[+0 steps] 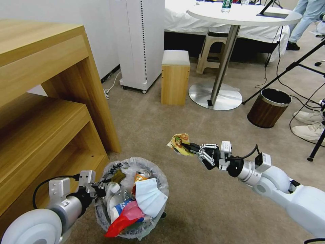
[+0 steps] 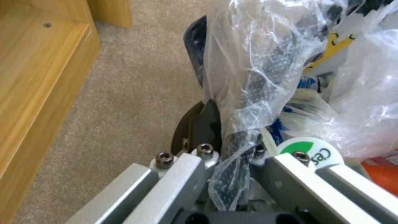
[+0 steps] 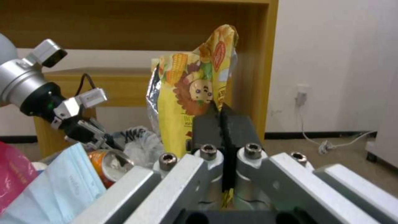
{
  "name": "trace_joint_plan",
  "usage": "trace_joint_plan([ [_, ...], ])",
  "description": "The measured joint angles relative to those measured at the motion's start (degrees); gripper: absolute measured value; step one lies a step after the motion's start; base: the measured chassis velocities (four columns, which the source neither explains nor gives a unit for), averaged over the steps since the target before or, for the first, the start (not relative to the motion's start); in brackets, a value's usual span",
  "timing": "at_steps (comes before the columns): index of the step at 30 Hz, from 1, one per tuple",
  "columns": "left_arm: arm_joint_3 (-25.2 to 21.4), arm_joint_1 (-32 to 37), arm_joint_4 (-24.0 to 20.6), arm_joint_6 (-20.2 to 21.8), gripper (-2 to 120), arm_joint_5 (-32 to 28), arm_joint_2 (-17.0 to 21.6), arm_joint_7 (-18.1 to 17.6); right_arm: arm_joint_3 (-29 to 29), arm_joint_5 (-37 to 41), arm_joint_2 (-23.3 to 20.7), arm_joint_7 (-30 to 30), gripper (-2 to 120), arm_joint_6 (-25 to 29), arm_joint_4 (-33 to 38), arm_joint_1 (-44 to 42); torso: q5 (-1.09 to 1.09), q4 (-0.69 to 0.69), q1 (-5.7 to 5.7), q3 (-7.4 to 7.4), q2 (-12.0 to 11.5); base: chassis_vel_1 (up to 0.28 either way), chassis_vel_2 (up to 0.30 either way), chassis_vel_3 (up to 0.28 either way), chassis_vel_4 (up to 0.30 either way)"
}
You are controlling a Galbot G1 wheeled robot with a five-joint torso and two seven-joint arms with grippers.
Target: Pick up the trash bin and place the garbage on the floor into it.
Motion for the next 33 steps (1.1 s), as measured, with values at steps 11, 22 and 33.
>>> trace_joint_plan([
  [11,-0.4,2.4,-1.7,0.0,0,2.2,-1.6,0.9,-16.9,2.0,4.1,0.2,0,-1.2,-1.7,18.6,0.0,0.02,0.0,0.0,0.0,0.0,0.0,0.0,0.0],
  [22,-0.4,2.3,-1.8,-0.1,0,2.9,-2.7,1.3,-30.3,7.4,5.6,-0.6,0,-1.9,-2.0,29.7,0.0,0.01,0.0,0.0,0.0,0.0,0.0,0.0,0.0],
  [33,-0.7,1.6,-2.5,-0.3,0,2.3,-2.9,1.4,-43.5,10.1,10.9,0.3,0,-1.9,-4.6,41.8,-0.01,0.01,0.0,0.0,0.0,0.0,0.0,0.0,0.0],
])
